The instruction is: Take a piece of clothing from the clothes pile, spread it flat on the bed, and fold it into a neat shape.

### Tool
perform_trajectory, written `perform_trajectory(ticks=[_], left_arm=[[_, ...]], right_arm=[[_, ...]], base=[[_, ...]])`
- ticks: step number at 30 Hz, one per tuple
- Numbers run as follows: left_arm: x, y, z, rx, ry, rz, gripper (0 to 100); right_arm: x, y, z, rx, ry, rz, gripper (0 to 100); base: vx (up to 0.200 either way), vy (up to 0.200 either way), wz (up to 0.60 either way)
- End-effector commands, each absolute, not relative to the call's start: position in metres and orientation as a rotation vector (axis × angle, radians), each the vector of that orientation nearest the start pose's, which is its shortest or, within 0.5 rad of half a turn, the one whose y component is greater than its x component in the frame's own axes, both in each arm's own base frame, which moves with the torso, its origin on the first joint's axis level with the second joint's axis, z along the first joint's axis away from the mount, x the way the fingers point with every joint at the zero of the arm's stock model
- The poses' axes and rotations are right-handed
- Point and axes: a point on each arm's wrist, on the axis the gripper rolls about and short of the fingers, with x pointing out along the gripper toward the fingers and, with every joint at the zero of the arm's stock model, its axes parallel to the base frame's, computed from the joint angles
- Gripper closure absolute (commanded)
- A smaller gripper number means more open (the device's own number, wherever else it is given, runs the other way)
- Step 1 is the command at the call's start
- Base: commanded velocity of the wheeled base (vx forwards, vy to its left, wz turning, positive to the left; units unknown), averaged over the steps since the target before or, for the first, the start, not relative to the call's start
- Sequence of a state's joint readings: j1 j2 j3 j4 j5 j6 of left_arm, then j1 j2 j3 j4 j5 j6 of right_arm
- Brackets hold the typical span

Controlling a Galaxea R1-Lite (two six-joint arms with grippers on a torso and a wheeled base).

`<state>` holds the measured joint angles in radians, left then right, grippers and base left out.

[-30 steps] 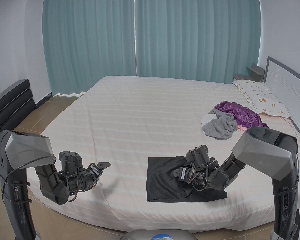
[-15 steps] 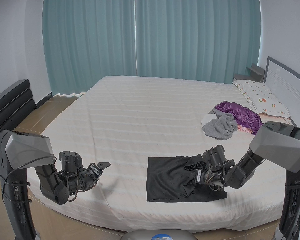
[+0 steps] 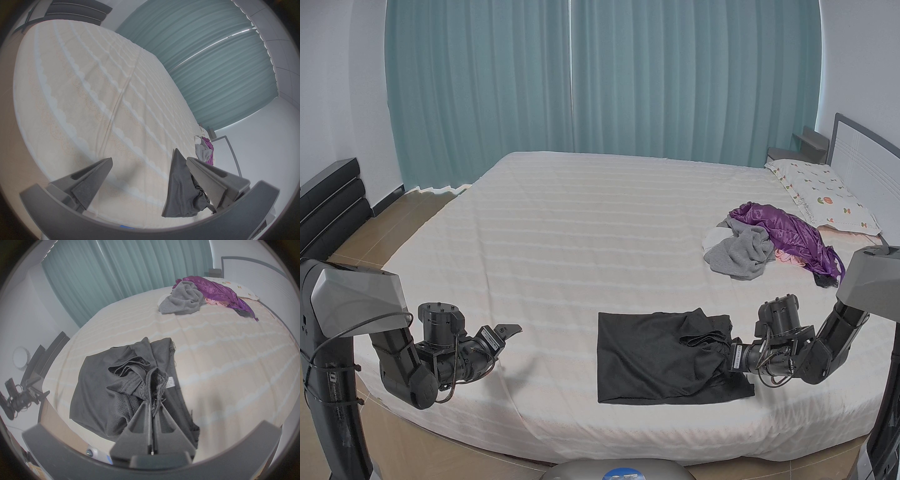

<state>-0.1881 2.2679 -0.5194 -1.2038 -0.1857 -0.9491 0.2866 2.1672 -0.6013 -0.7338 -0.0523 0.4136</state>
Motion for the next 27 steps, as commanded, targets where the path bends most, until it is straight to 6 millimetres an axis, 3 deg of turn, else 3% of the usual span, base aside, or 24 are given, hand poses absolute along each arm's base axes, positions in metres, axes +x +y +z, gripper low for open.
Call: perform_trajectory(ticks=[1, 2, 3, 8, 15, 16, 18, 22, 26, 27], left_arm=[[0.317, -0.064, -0.009, -0.913, 0.68, -0.074, 0], [0.317, -0.065, -0.01, -0.913, 0.681, -0.075, 0], [0.317, -0.065, -0.01, -0.913, 0.68, -0.076, 0], [0.317, -0.065, -0.01, -0.912, 0.68, -0.073, 0], [0.317, -0.065, -0.01, -0.91, 0.679, -0.072, 0], [0.318, -0.065, -0.01, -0.911, 0.677, -0.073, 0], [0.318, -0.065, -0.01, -0.912, 0.677, -0.072, 0], [0.318, -0.065, -0.01, -0.912, 0.677, -0.072, 0], [0.317, -0.065, -0.01, -0.912, 0.679, -0.071, 0], [0.317, -0.065, -0.01, -0.912, 0.679, -0.071, 0]], right_arm=[[0.293, 0.062, -0.012, 0.223, 0.871, 0.022, 100], [0.294, 0.057, -0.015, 0.215, 0.87, 0.02, 100], [0.295, 0.055, -0.018, 0.209, 0.876, 0.019, 0], [0.297, 0.047, -0.022, 0.217, 0.866, 0.031, 0], [0.307, 0.045, 0.016, 0.284, 0.691, 0.063, 0], [0.311, 0.05, 0.031, 0.33, 0.646, 0.077, 0], [0.311, 0.068, 0.042, 0.382, 0.631, 0.118, 0], [0.314, 0.102, 0.043, 0.448, 0.669, 0.175, 0], [0.327, 0.135, 0.027, 0.539, 0.734, 0.194, 0], [0.327, 0.135, 0.027, 0.539, 0.734, 0.194, 0]], base=[[0.0, 0.0, 0.0], [0.0, 0.0, 0.0], [0.0, 0.0, 0.0], [0.0, 0.0, 0.0], [0.0, 0.0, 0.0], [0.0, 0.0, 0.0], [0.0, 0.0, 0.0], [0.0, 0.0, 0.0], [0.0, 0.0, 0.0], [0.0, 0.0, 0.0]])
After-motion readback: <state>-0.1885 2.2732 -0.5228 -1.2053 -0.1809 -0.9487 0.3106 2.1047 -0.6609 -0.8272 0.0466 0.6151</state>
